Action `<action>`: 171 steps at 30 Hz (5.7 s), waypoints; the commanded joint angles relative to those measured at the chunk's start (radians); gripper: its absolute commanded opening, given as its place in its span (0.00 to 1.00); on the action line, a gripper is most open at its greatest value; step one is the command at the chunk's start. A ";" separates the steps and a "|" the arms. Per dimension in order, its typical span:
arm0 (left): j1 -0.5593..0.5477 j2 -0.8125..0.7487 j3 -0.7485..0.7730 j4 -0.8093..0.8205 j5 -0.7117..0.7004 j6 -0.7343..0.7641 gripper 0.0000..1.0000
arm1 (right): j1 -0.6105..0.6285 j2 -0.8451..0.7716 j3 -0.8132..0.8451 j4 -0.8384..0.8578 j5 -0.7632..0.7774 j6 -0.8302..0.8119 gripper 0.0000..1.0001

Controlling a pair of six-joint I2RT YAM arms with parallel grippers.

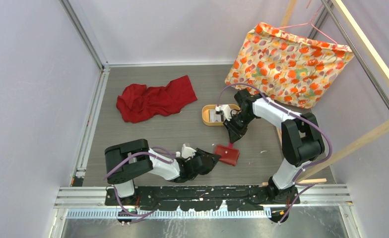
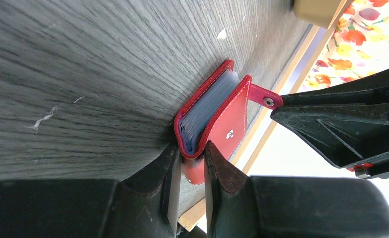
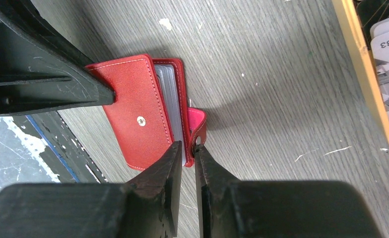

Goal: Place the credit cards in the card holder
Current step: Close the card holder at the center of the board.

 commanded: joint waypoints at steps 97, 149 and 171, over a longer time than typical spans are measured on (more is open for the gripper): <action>0.013 0.041 -0.024 0.026 0.014 0.011 0.21 | 0.260 -0.097 -0.095 0.066 0.057 0.099 0.01; 0.013 0.042 -0.024 0.029 0.017 0.009 0.21 | 0.315 -0.021 -0.094 0.031 0.135 0.080 0.01; 0.014 0.036 -0.027 0.031 0.014 0.010 0.21 | 0.326 0.067 -0.075 0.013 0.143 0.105 0.01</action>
